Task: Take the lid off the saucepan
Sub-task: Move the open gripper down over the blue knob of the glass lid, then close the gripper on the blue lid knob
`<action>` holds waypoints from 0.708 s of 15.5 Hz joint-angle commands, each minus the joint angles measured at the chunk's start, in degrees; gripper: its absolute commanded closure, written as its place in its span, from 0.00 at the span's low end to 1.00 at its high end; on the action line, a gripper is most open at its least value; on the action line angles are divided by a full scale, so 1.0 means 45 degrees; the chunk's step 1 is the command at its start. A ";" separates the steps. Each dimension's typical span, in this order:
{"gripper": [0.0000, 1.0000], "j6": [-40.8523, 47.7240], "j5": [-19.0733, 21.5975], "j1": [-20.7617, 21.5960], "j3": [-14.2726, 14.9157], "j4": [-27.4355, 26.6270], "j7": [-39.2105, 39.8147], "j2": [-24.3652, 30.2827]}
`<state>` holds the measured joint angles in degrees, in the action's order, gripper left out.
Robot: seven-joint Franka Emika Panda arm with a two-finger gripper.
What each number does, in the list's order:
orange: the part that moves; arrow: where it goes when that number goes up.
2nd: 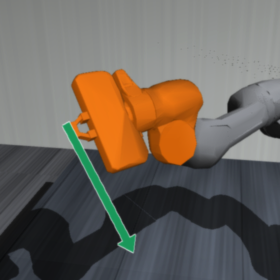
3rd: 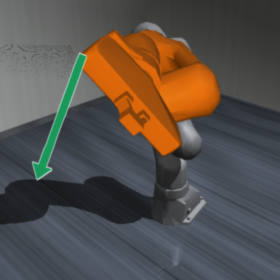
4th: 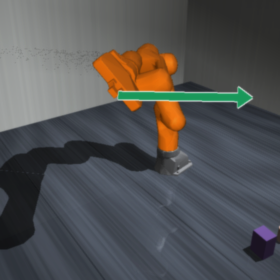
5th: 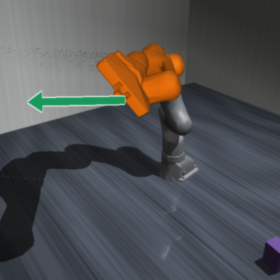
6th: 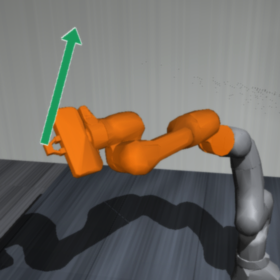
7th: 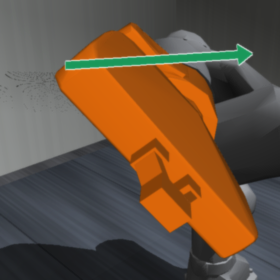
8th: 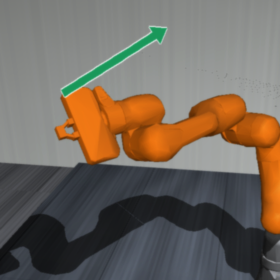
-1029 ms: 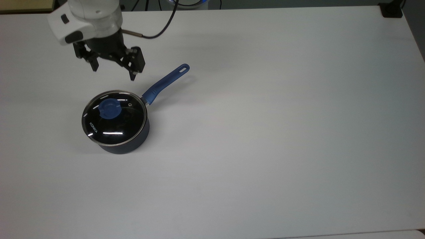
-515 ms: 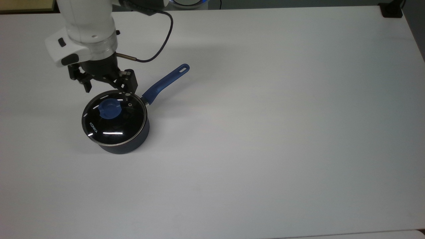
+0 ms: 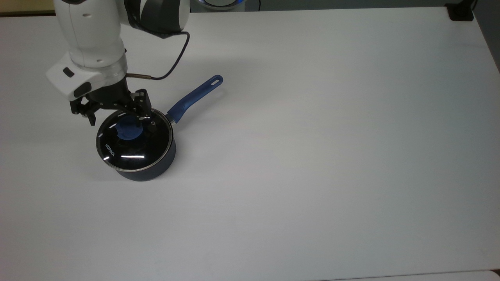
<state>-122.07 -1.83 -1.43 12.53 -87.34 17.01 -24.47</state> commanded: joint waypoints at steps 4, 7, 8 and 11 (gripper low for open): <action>0.00 -0.0217 0.0642 0.0239 0.0068 0.0112 0.0478 -0.0187; 0.00 -0.0139 0.0856 0.0258 0.0049 0.0113 0.0516 -0.0069; 0.00 -0.0139 0.0876 0.0258 0.0029 0.0113 0.0671 -0.0069; 0.00 -0.0139 0.0876 0.0434 0.0029 0.0074 0.1024 -0.0206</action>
<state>-122.26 0.77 -0.66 12.06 -87.09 19.03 -24.91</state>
